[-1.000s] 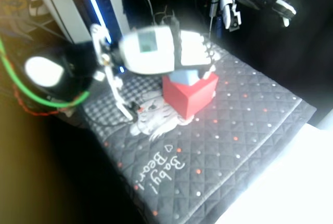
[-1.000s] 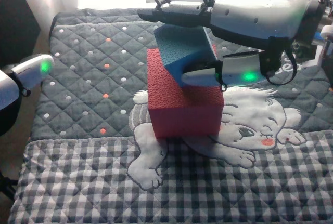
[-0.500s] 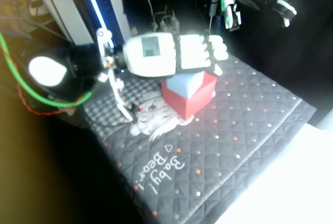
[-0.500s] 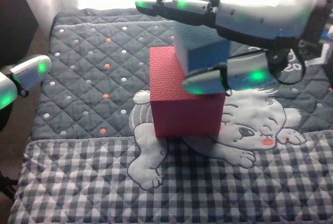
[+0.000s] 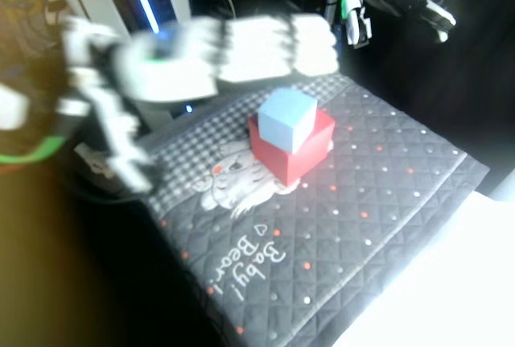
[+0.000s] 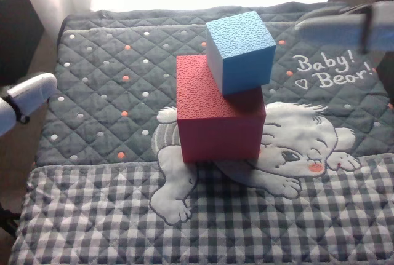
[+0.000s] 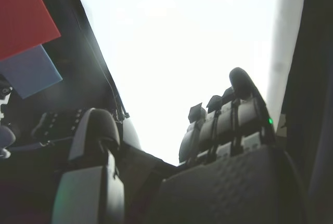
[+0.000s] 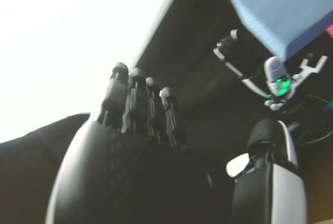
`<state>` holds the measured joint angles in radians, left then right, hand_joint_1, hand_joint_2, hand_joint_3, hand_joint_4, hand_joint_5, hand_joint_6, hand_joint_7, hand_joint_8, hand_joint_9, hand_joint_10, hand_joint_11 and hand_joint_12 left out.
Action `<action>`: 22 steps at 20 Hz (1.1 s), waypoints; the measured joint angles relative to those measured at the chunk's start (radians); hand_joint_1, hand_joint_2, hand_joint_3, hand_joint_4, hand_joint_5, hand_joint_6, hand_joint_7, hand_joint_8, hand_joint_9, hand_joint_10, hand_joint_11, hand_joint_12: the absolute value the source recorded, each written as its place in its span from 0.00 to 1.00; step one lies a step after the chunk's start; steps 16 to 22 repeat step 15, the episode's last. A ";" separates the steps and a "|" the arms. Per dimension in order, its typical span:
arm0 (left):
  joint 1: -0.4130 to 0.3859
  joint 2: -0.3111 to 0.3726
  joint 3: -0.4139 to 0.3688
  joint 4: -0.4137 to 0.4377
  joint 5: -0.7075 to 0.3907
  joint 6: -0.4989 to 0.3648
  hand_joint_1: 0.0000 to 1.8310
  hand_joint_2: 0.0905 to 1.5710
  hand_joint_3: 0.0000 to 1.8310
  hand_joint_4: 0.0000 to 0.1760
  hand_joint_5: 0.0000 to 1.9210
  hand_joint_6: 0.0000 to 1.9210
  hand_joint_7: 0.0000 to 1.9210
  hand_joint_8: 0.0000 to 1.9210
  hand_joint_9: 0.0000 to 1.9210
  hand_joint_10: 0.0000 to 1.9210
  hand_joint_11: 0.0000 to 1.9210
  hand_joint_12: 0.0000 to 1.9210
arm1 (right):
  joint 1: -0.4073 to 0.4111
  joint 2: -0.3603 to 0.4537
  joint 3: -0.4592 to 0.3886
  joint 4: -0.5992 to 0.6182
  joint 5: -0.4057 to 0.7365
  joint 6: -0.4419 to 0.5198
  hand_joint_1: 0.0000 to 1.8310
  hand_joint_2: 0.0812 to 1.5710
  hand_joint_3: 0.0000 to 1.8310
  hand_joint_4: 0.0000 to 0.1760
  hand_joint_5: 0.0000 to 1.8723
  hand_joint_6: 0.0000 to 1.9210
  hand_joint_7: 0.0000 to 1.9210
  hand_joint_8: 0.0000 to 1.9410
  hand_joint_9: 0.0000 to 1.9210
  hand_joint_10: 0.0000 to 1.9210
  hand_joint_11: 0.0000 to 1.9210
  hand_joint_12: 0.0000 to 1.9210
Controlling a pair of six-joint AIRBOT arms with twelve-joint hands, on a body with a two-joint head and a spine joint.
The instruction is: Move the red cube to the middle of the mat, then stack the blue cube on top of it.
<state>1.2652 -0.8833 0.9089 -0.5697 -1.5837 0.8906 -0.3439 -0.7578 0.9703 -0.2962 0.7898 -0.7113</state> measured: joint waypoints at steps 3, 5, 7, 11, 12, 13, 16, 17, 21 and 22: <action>0.010 0.016 -0.002 0.005 -0.017 -0.004 0.44 0.70 0.00 0.15 0.02 0.00 0.00 0.00 0.00 0.00 0.00 0.26 | -0.083 0.084 -0.056 0.067 0.031 -0.069 0.19 0.80 0.00 0.09 0.00 0.00 0.00 0.00 0.01 0.01 0.00 0.27; 0.010 0.020 -0.006 -0.003 -0.023 -0.005 0.39 0.71 0.00 0.49 0.02 0.00 0.00 0.00 0.00 0.00 0.00 0.13 | -0.161 0.130 -0.106 0.171 0.026 -0.209 0.23 0.80 0.00 0.11 0.00 0.00 0.00 0.00 0.00 0.00 0.00 0.00; 0.011 0.021 -0.006 0.005 -0.022 -0.013 0.37 0.73 0.01 0.42 0.00 0.00 0.00 0.00 0.00 0.00 0.00 0.12 | -0.212 0.158 -0.124 0.237 0.024 -0.252 0.24 0.80 0.00 0.11 0.00 0.00 0.00 0.00 0.00 0.00 0.00 0.00; 0.011 0.032 0.009 0.040 -0.027 -0.086 0.29 0.78 0.00 0.62 0.00 0.00 0.00 0.00 0.01 0.00 0.00 0.14 | -0.417 0.212 -0.191 0.471 0.158 -0.395 0.24 0.81 0.00 0.24 0.00 0.00 0.00 0.00 0.00 0.00 0.00 0.00; 0.006 0.019 0.042 0.054 -0.031 -0.145 0.29 0.82 0.00 0.81 0.00 0.00 0.00 0.00 0.00 0.00 0.00 0.08 | -0.527 0.213 -0.202 0.528 0.280 -0.397 0.21 0.79 0.00 0.43 0.00 0.00 0.00 0.00 0.00 0.00 0.00 0.00; 0.003 0.016 0.049 0.055 -0.033 -0.156 0.29 0.82 0.00 0.81 0.00 0.00 0.00 0.00 0.00 0.00 0.00 0.08 | -0.552 0.213 -0.205 0.544 0.308 -0.397 0.21 0.79 0.00 0.43 0.00 0.00 0.00 0.00 0.00 0.00 0.00 0.00; -0.022 0.013 0.057 0.064 -0.023 -0.182 0.29 0.80 0.00 0.99 0.00 0.00 0.00 0.00 0.00 0.00 0.00 0.12 | -0.643 0.213 -0.219 0.629 0.457 -0.397 0.25 0.79 0.00 0.45 0.00 0.00 0.00 0.00 0.00 0.00 0.00 0.00; -0.022 0.013 0.057 0.064 -0.023 -0.182 0.29 0.80 0.00 0.99 0.00 0.00 0.00 0.00 0.00 0.00 0.00 0.12 | -0.643 0.213 -0.219 0.629 0.457 -0.397 0.25 0.79 0.00 0.45 0.00 0.00 0.00 0.00 0.00 0.00 0.00 0.00; -0.022 0.013 0.057 0.064 -0.023 -0.182 0.29 0.80 0.00 0.99 0.00 0.00 0.00 0.00 0.00 0.00 0.00 0.12 | -0.643 0.213 -0.219 0.629 0.457 -0.397 0.25 0.79 0.00 0.45 0.00 0.00 0.00 0.00 0.00 0.00 0.00 0.00; -0.022 0.013 0.057 0.064 -0.023 -0.182 0.29 0.80 0.00 0.99 0.00 0.00 0.00 0.00 0.00 0.00 0.00 0.12 | -0.643 0.213 -0.219 0.629 0.457 -0.397 0.25 0.79 0.00 0.45 0.00 0.00 0.00 0.00 0.00 0.00 0.00 0.00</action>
